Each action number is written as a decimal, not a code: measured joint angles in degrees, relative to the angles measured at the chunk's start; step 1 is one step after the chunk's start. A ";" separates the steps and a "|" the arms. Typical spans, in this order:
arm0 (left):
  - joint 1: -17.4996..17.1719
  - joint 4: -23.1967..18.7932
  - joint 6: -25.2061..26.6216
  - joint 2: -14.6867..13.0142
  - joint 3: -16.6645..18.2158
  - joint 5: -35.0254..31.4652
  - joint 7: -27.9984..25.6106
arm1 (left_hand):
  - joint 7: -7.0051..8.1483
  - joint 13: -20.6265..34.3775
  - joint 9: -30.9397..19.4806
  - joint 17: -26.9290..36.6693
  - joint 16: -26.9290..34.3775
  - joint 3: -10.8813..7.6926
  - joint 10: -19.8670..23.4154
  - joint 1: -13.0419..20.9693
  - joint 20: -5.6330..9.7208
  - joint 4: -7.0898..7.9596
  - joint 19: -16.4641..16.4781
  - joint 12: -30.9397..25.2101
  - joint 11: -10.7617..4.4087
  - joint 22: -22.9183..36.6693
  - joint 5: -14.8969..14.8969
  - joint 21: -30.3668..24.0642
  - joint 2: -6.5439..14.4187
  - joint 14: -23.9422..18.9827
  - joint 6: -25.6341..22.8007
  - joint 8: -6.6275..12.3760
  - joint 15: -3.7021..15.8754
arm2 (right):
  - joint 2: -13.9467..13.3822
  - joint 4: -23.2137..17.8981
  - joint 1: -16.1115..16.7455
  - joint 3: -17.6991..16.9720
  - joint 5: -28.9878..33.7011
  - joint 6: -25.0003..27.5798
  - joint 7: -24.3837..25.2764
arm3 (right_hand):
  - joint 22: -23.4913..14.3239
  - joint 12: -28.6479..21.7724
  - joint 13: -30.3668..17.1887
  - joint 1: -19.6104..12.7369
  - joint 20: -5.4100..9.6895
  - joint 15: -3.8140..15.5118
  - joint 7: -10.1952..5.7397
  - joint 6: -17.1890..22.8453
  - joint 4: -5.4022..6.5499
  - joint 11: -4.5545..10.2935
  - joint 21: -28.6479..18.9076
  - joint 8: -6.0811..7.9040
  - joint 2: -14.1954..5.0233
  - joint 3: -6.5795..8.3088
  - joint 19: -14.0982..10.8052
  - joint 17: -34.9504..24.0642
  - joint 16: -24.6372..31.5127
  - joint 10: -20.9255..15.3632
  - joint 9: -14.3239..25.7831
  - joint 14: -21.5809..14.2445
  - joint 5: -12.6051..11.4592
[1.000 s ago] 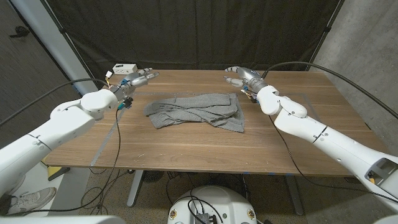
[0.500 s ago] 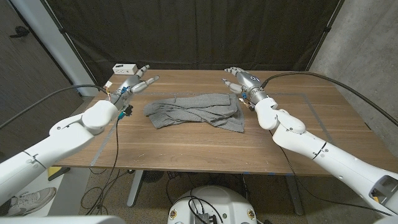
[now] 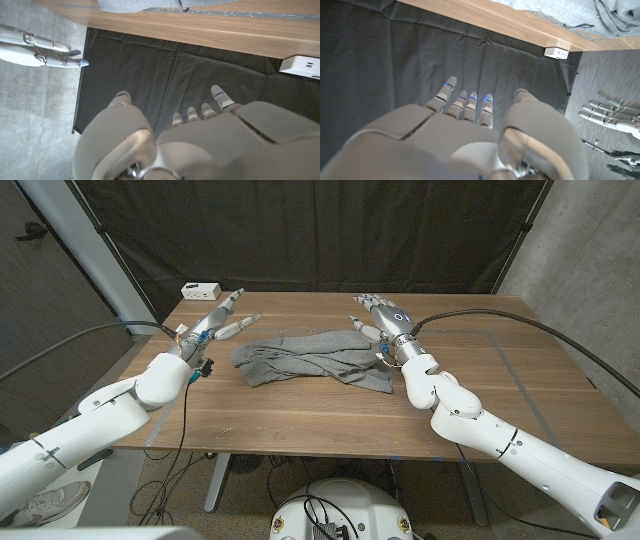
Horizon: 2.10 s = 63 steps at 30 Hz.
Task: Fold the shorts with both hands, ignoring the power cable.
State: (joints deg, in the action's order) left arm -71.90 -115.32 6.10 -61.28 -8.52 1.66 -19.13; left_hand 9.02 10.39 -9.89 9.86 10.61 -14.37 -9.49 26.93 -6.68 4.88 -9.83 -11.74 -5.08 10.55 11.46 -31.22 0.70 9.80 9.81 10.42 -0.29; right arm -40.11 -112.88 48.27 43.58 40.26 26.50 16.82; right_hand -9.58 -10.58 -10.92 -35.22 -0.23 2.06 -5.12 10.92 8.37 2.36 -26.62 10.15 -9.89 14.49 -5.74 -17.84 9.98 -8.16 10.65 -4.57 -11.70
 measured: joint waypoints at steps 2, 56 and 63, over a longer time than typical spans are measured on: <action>-0.52 -0.50 0.81 -0.13 0.09 -1.37 -0.22 | 0.13 0.00 -0.11 0.00 0.13 0.56 1.06 0.13 -1.10 -0.57 -0.04 -0.44 -0.55 0.00 0.22 0.16 -1.02 0.04 -0.13 0.42 -0.48 | 0.17 -0.09 0.32 0.24 0.87 0.38 -0.22 | 0.00 0.00 0.00 0.00 0.00 0.23 0.00 0.00 0.00 0.00 0.00 0.00 0.00 0.00 0.00 0.05 0.00 0.00 0.00 0.23 0.00; 2.07 -7.91 25.03 -1.59 -10.92 -24.78 3.84 | -2.49 0.02 -0.11 0.02 1.53 9.59 33.32 16.61 -5.01 -10.71 5.17 -3.63 -3.36 -0.15 13.56 2.91 -9.21 -13.67 -28.35 2.84 0.80 | 1.35 0.88 3.17 3.32 5.37 2.24 -11.09 | -0.02 -0.24 0.26 2.65 0.24 0.11 -0.32 -0.30 0.48 0.40 2.38 0.24 -0.68 0.47 0.87 3.10 0.88 -0.25 0.02 0.28 -0.44; 3.18 -7.80 26.41 -1.74 -12.56 -26.02 5.02 | -4.65 0.06 -0.40 0.03 1.53 10.87 35.90 17.53 -4.69 -10.87 6.06 -3.63 -3.12 -0.15 14.64 3.19 -9.21 -15.20 -31.25 3.16 1.72 | 1.57 1.31 3.26 3.59 4.74 2.43 -11.53 | -0.02 -0.24 0.25 2.88 0.53 0.11 -0.32 -0.30 0.70 0.09 2.49 0.24 -0.44 0.69 1.15 3.48 0.88 -0.56 0.02 0.28 -0.44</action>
State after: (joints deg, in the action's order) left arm -68.72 -123.12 32.52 -63.02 -21.08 -24.36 -14.10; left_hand 4.37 10.45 -10.28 9.89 12.14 -3.50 26.41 44.46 -11.37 -5.99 -3.77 -15.37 -8.20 10.40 26.11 -28.03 -8.51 -5.39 -21.44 13.58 1.43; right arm -38.55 -111.57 51.53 47.18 45.00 28.92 5.29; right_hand -9.60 -10.82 -10.67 -32.34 0.30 2.17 -5.44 10.62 9.07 2.45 -24.12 10.39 -10.33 15.18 -4.59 -14.36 10.86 -8.71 10.67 -4.29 -12.14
